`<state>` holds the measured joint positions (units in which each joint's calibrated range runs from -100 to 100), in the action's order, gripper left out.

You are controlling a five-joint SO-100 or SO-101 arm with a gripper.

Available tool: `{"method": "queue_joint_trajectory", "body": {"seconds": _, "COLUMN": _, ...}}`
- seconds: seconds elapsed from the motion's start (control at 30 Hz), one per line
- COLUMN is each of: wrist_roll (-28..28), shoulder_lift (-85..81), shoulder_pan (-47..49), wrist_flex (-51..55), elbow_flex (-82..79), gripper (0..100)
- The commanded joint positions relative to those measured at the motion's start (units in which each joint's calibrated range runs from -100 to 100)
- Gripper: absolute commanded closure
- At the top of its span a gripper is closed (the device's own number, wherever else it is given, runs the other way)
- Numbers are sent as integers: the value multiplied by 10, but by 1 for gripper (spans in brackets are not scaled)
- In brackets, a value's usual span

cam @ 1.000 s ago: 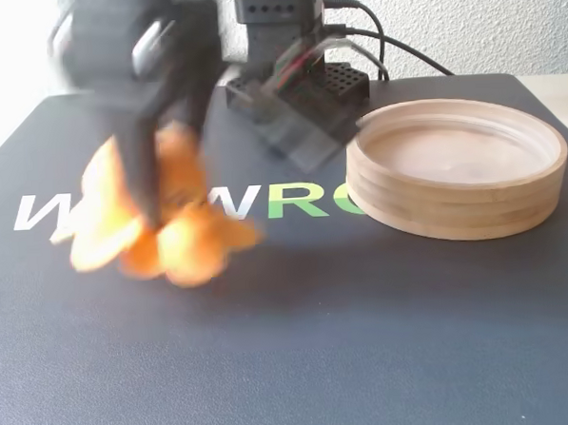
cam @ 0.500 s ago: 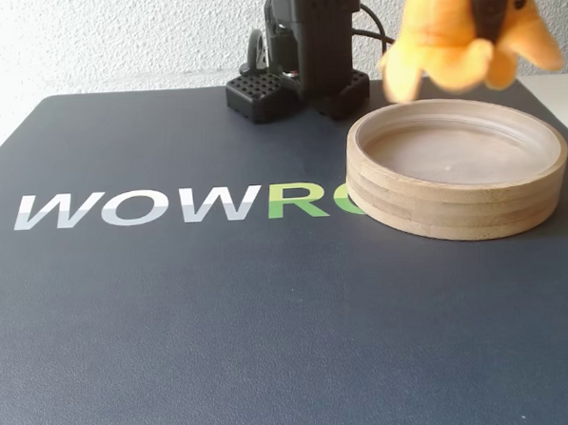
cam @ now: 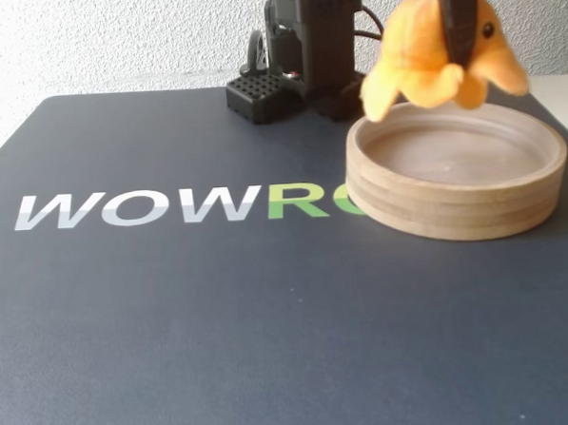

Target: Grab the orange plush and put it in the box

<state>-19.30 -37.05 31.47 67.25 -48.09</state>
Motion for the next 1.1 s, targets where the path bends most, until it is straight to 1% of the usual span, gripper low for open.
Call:
{"method": "queue_joint_trajectory", "body": {"seconds": 0.0, "wrist_roll": -2, "shoulder_lift": -15, "shoulder_pan": 5, "wrist_flex": -10, "elbow_flex": 3, "gripper": 79}}
{"method": "queue_joint_trajectory", "body": {"seconds": 0.13, "wrist_roll": -3, "shoulder_lift": -15, "shoulder_pan": 17, "wrist_flex": -13, "elbow_flex": 2, "gripper": 59}}
{"method": "queue_joint_trajectory", "body": {"seconds": 0.17, "wrist_roll": -3, "shoulder_lift": -15, "shoulder_pan": 21, "wrist_flex": -14, "elbow_flex": 2, "gripper": 53}}
{"method": "queue_joint_trajectory", "body": {"seconds": 0.2, "wrist_roll": -3, "shoulder_lift": -15, "shoulder_pan": 21, "wrist_flex": -14, "elbow_flex": 2, "gripper": 50}}
{"method": "queue_joint_trajectory", "body": {"seconds": 0.27, "wrist_roll": -3, "shoulder_lift": -16, "shoulder_pan": 16, "wrist_flex": -12, "elbow_flex": 2, "gripper": 47}}
{"method": "queue_joint_trajectory", "body": {"seconds": 0.33, "wrist_roll": -2, "shoulder_lift": -20, "shoulder_pan": 11, "wrist_flex": -9, "elbow_flex": 3, "gripper": 47}}
{"method": "queue_joint_trajectory", "body": {"seconds": 0.5, "wrist_roll": 2, "shoulder_lift": -23, "shoulder_pan": -58, "wrist_flex": 23, "elbow_flex": 12, "gripper": 47}}
{"method": "queue_joint_trajectory", "body": {"seconds": 0.53, "wrist_roll": 6, "shoulder_lift": -24, "shoulder_pan": -89, "wrist_flex": 34, "elbow_flex": 12, "gripper": 47}}
{"method": "queue_joint_trajectory", "body": {"seconds": 0.6, "wrist_roll": 28, "shoulder_lift": -38, "shoulder_pan": -124, "wrist_flex": 32, "elbow_flex": 4, "gripper": 50}}
{"method": "queue_joint_trajectory", "body": {"seconds": 0.63, "wrist_roll": 56, "shoulder_lift": -60, "shoulder_pan": -155, "wrist_flex": 24, "elbow_flex": -7, "gripper": 58}}
{"method": "queue_joint_trajectory", "body": {"seconds": 0.73, "wrist_roll": 97, "shoulder_lift": -103, "shoulder_pan": -196, "wrist_flex": -13, "elbow_flex": -36, "gripper": 77}}
{"method": "queue_joint_trajectory", "body": {"seconds": 0.77, "wrist_roll": 122, "shoulder_lift": -134, "shoulder_pan": -217, "wrist_flex": -36, "elbow_flex": -59, "gripper": 89}}
{"method": "queue_joint_trajectory", "body": {"seconds": 0.83, "wrist_roll": 146, "shoulder_lift": -162, "shoulder_pan": -232, "wrist_flex": -58, "elbow_flex": -91, "gripper": 99}}
{"method": "queue_joint_trajectory", "body": {"seconds": 0.9, "wrist_roll": 167, "shoulder_lift": -217, "shoulder_pan": -241, "wrist_flex": -60, "elbow_flex": -136, "gripper": 96}}
{"method": "queue_joint_trajectory", "body": {"seconds": 0.97, "wrist_roll": 180, "shoulder_lift": -289, "shoulder_pan": -239, "wrist_flex": -58, "elbow_flex": -186, "gripper": 96}}
{"method": "queue_joint_trajectory", "body": {"seconds": 1.07, "wrist_roll": 184, "shoulder_lift": -385, "shoulder_pan": -241, "wrist_flex": -59, "elbow_flex": -274, "gripper": 96}}
